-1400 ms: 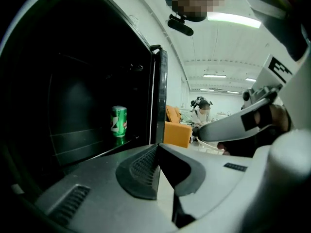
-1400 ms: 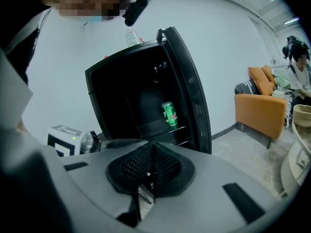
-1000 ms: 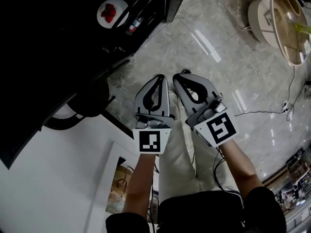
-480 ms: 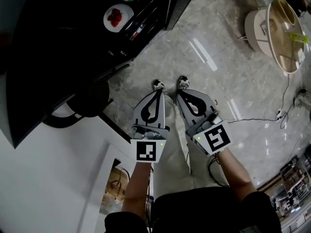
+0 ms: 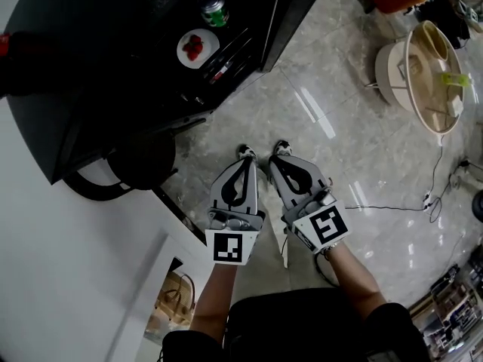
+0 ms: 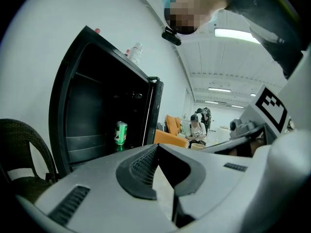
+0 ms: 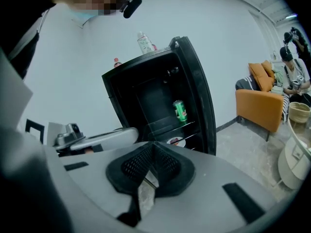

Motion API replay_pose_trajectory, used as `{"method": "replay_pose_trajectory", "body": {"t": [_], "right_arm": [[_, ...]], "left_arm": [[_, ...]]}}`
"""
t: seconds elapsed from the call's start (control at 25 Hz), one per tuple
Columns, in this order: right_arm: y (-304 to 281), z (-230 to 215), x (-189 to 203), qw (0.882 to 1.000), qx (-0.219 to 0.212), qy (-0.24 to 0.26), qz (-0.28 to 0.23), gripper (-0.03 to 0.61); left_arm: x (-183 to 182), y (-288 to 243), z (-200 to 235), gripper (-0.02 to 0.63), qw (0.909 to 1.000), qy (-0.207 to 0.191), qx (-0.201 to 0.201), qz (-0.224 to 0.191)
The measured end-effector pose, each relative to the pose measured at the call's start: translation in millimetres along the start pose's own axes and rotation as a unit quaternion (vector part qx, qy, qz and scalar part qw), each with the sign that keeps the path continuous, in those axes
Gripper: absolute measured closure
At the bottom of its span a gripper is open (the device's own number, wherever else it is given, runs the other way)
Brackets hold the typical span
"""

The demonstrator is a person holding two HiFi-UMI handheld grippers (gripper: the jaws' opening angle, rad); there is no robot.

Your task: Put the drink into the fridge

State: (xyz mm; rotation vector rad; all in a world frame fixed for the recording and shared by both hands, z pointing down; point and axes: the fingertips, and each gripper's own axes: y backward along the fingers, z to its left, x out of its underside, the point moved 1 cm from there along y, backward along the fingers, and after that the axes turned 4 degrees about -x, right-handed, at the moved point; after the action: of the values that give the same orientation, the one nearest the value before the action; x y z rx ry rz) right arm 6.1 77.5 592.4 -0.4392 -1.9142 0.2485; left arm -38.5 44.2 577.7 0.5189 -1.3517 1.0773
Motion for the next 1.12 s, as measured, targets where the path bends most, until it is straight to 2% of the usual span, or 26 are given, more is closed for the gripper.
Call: {"method": "replay_pose_trajectory", "body": {"t": [0.24, 0.44, 1.12], "right_arm": [[0.6, 12.9, -21.2, 1.000, -0.009, 0.002, -0.023, 0.565], [0.0, 25.4, -43.6, 0.999, -0.024, 0.019, -0.040, 0.565], [35.6, 77.9, -175.6, 0.991, -0.052, 0.072, -0.102, 0.565]], "left_arm": [[-31.8, 5.3, 0.8, 0.603, 0.9996, -0.006, -0.010, -0.027], [-59.7, 11.7, 1.4, 0.603, 0.9985, -0.025, -0.010, -0.047], [-195.0, 41.0, -12.1, 0.604, 0.9913, -0.047, -0.020, -0.121]]}}
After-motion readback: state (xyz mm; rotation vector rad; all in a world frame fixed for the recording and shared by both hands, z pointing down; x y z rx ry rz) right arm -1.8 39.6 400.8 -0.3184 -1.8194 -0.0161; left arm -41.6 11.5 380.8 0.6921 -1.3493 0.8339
